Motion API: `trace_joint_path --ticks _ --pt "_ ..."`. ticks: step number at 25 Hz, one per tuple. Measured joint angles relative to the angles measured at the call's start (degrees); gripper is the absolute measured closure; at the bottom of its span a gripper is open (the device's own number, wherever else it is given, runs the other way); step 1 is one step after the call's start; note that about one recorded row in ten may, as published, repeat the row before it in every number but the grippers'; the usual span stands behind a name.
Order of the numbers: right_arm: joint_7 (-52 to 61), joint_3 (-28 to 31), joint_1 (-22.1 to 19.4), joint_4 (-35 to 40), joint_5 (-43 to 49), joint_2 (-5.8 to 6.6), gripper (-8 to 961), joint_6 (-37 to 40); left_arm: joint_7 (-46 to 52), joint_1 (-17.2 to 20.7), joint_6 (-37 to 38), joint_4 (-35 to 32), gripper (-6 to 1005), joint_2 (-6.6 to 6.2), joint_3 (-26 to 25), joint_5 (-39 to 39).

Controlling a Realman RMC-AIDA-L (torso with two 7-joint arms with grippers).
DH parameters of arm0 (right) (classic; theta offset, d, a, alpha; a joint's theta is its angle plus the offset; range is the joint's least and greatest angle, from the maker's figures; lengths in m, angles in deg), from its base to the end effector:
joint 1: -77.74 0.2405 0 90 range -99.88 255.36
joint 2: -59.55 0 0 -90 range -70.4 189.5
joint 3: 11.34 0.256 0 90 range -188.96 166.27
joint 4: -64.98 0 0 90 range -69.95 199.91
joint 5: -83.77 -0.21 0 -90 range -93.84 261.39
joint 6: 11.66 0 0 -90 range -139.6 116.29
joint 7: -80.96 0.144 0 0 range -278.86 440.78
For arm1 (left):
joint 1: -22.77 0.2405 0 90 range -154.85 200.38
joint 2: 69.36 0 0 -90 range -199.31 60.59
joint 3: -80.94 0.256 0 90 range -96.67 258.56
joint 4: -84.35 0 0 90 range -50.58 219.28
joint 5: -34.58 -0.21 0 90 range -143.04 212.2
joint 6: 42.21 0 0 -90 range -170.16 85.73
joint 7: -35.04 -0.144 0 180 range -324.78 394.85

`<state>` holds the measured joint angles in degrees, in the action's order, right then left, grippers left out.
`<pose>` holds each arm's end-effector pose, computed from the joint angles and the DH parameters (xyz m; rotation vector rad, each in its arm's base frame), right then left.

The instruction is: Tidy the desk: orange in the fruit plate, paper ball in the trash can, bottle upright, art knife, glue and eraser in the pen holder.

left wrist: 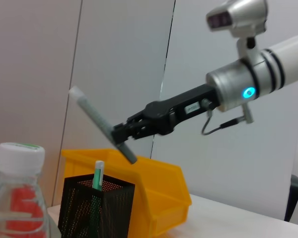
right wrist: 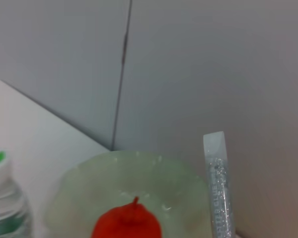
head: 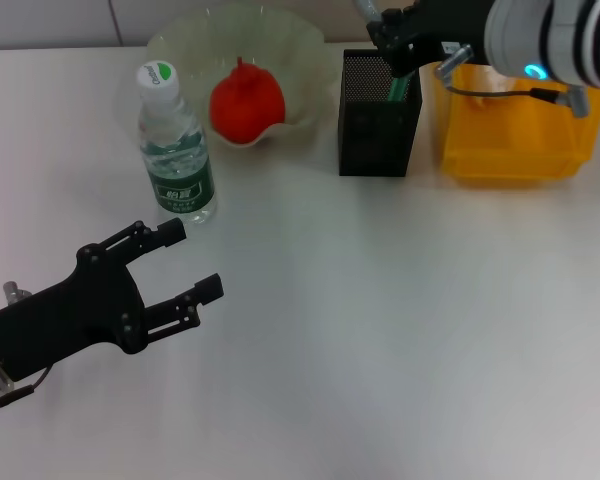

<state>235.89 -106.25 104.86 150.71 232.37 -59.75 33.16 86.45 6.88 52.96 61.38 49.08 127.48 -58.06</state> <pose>0.1131 0.3941 -0.0071 -2.2792 0.5111 0.1708 -0.3057 0.2429 -0.0176 -2.4900 -0.4738 -1.0180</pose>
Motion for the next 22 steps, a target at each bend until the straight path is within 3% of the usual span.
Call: trace_joint_path --ticks 6,12,22 --pt "-0.5 -0.6 3.8 -12.5 -0.1 -0.09 829 -11.1 0.2 0.0 -0.2 0.1 181 0.02 -0.2 0.3" --pt "-0.2 -4.4 5.5 -19.5 -0.3 -0.28 828 -19.0 -0.1 0.0 -0.7 0.9 182 0.08 -0.5 1.5" --pt "-0.4 -5.6 7.4 -24.2 -3.0 -0.24 831 -19.6 -0.2 0.2 -0.8 1.4 183 0.17 -1.4 1.9"
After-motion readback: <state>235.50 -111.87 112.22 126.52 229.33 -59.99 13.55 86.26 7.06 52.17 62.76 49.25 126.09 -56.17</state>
